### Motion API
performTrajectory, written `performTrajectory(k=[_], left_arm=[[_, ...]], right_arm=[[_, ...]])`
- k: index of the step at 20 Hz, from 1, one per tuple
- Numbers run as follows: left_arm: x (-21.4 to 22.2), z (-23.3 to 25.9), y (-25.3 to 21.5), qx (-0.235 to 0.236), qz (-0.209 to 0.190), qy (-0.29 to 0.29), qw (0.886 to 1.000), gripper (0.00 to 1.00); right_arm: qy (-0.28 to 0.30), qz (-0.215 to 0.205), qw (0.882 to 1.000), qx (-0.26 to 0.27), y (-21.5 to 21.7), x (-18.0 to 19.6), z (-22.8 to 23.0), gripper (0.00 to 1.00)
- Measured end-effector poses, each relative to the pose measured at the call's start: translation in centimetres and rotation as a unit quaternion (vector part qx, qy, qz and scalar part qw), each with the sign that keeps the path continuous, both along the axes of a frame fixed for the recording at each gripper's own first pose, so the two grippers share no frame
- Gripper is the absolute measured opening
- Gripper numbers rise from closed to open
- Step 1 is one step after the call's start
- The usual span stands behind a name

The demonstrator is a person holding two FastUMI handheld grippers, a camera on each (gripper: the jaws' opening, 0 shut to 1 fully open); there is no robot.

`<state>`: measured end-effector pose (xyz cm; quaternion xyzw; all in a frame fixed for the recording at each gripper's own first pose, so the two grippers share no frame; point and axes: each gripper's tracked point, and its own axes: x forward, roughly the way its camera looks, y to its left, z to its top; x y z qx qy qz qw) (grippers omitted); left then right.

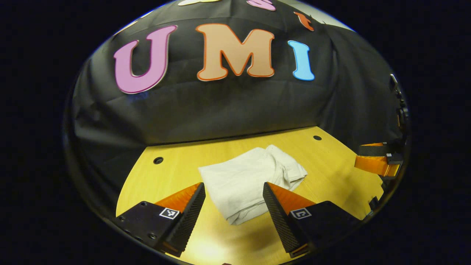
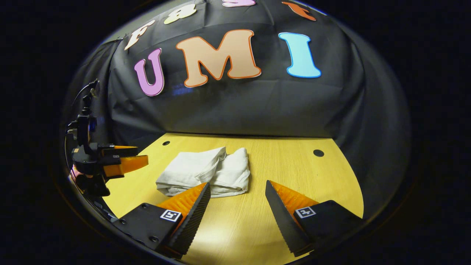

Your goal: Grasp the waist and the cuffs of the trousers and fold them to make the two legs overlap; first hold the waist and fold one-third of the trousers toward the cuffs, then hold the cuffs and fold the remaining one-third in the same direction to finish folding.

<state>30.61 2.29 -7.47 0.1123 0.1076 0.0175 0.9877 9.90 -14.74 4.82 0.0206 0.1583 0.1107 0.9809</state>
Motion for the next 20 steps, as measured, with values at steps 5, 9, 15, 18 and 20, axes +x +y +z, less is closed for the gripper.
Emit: performTrajectory(k=[5, 9, 15, 18, 20], left_arm=[[-5.0, 0.2, 3.4, -0.006, 0.017, 0.013, 1.0, 0.93], [-8.3, 0.1, 4.8, -0.014, 0.01, 0.014, 1.0, 0.93], [-12.0, -1.2, 5.3, -0.022, -0.018, 0.016, 0.999, 0.93], [-13.1, -1.8, 4.6, -0.031, -0.044, 0.014, 0.998, 0.93], [-13.7, -2.1, 4.1, -0.03, -0.058, 0.013, 0.998, 0.93]], right_arm=[[-0.027, -0.029, 0.999, 0.029, 1.9, -3.4, 2.2, 0.96], [-0.033, -0.046, 0.998, 0.028, 3.4, -6.1, 2.6, 0.96], [-0.051, -0.064, 0.996, 0.024, 4.7, -10.4, 3.8, 0.96], [-0.057, -0.079, 0.995, 0.028, 4.8, -12.9, 4.1, 0.96], [-0.061, -0.091, 0.994, 0.025, 4.7, -14.2, 4.2, 0.97]])
